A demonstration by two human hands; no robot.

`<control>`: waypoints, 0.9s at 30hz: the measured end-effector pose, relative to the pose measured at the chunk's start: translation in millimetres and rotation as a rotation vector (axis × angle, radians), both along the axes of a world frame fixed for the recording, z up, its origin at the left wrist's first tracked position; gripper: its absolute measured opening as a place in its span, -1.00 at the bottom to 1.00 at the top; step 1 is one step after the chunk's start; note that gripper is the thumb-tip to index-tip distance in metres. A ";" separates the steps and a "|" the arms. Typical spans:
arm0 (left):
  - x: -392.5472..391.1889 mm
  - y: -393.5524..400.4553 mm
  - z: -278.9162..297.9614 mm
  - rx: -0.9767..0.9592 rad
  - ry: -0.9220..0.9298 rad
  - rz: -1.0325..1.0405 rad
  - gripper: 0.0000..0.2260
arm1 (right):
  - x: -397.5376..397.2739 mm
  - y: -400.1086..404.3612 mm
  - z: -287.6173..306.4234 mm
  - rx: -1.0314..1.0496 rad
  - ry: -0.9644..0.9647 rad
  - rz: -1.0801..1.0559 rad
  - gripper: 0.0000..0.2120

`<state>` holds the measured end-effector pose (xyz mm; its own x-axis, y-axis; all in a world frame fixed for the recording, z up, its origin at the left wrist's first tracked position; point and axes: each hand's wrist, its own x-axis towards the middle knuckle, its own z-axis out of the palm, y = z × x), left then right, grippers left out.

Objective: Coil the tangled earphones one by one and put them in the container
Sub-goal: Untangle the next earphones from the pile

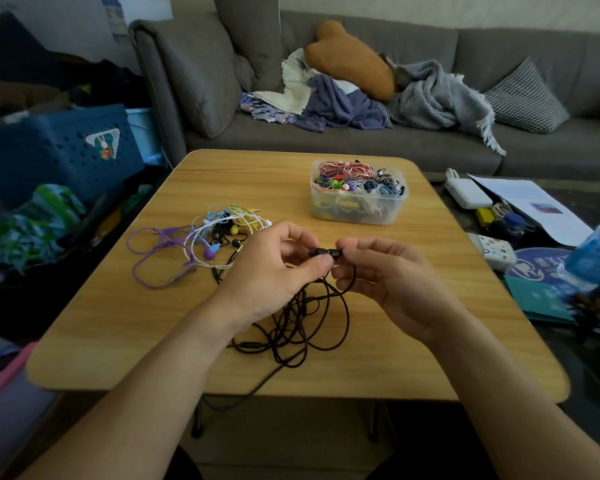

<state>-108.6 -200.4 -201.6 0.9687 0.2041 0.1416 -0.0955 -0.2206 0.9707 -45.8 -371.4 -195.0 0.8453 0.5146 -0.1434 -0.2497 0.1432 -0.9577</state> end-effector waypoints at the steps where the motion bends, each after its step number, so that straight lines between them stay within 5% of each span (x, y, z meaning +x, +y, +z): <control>1: 0.2 0.6 0.1 -0.042 0.021 -0.007 -0.76 | 0.2 -0.4 0.2 -0.036 -0.035 0.005 -0.85; 6: -0.6 2.2 4.7 -0.223 0.091 -0.051 -0.81 | 0.6 -1.9 -1.6 -0.325 -0.313 0.009 -0.90; 11: -1.7 2.1 1.9 -0.118 0.044 -0.050 -0.89 | 3.3 -6.9 -4.1 -0.799 -0.785 0.140 -0.96; 14: -0.4 1.7 -1.7 -0.051 0.023 0.013 -0.88 | 9.9 -12.8 -3.4 -0.881 -0.804 0.164 -0.95; 20: -1.1 -3.2 -4.0 -0.034 0.049 0.009 -0.84 | 41.2 -18.8 -8.8 -0.922 -0.812 -0.208 -0.86; 27: -2.5 -6.0 0.2 -0.047 0.033 -0.014 -0.89 | 49.0 3.0 -14.0 -1.070 -0.902 -0.053 -0.92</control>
